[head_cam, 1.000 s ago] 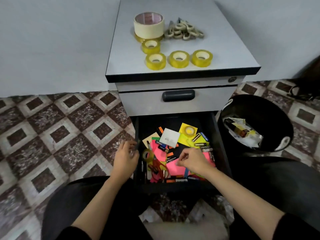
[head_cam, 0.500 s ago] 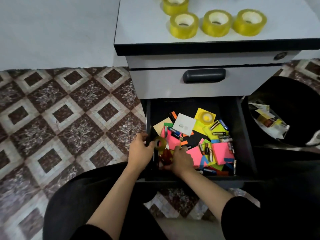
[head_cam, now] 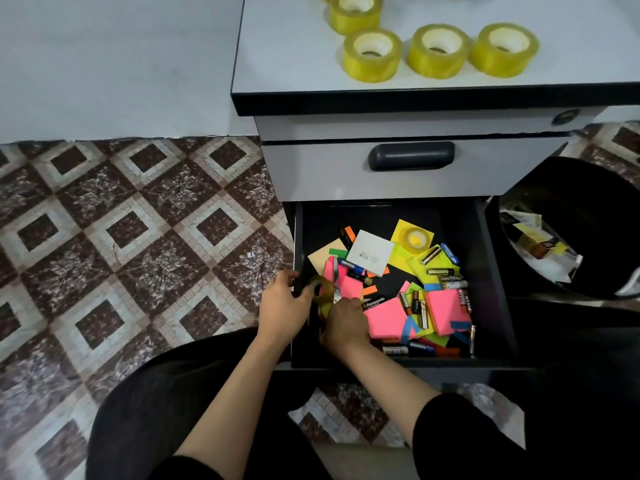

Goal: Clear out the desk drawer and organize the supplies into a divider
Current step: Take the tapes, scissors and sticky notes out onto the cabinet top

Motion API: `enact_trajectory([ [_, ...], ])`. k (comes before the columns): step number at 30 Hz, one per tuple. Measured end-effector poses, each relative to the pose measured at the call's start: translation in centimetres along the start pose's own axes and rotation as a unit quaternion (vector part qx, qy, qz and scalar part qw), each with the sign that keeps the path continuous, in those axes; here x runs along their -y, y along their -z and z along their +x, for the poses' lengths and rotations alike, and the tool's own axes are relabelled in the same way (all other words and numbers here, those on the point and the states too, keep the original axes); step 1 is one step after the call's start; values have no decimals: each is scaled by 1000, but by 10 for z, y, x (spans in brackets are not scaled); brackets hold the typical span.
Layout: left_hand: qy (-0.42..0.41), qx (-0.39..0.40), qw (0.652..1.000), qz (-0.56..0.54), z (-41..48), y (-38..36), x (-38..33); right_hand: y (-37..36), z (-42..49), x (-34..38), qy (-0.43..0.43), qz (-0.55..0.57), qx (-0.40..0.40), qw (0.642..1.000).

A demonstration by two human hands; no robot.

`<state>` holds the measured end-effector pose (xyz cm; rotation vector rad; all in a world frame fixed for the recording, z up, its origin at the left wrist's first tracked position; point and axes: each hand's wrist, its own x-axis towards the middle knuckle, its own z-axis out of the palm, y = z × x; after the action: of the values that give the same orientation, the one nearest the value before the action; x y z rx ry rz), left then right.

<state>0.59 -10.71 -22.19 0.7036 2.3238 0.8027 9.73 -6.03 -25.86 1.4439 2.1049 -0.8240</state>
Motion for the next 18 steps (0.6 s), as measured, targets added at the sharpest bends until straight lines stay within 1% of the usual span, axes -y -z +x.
enact_trajectory([
  [2, -19, 2, 1000, 23, -2, 1, 1, 3, 2, -4, -3, -4, 7, 1000],
  [4, -76, -9, 993, 86, -6, 0, 3, 12, 3, -9, -11, 22, 28, 999],
  [6, -146, -24, 976, 161, -8, -1, 5, 24, 2, -14, -10, 38, 58, 998],
  [7, -169, -27, 968, 186, -8, -2, 6, 30, 1, -18, -5, 46, 70, 996],
  [12, -243, -5, 933, 265, -9, -7, 4, 67, -18, -45, 25, 90, 89, 992],
  [15, -267, 2, 916, 300, -10, -12, 6, 97, -27, -68, 30, 101, 89, 990],
  [18, -261, 12, 912, 315, -9, -13, 11, 126, -33, -92, 17, 114, 80, 990],
])
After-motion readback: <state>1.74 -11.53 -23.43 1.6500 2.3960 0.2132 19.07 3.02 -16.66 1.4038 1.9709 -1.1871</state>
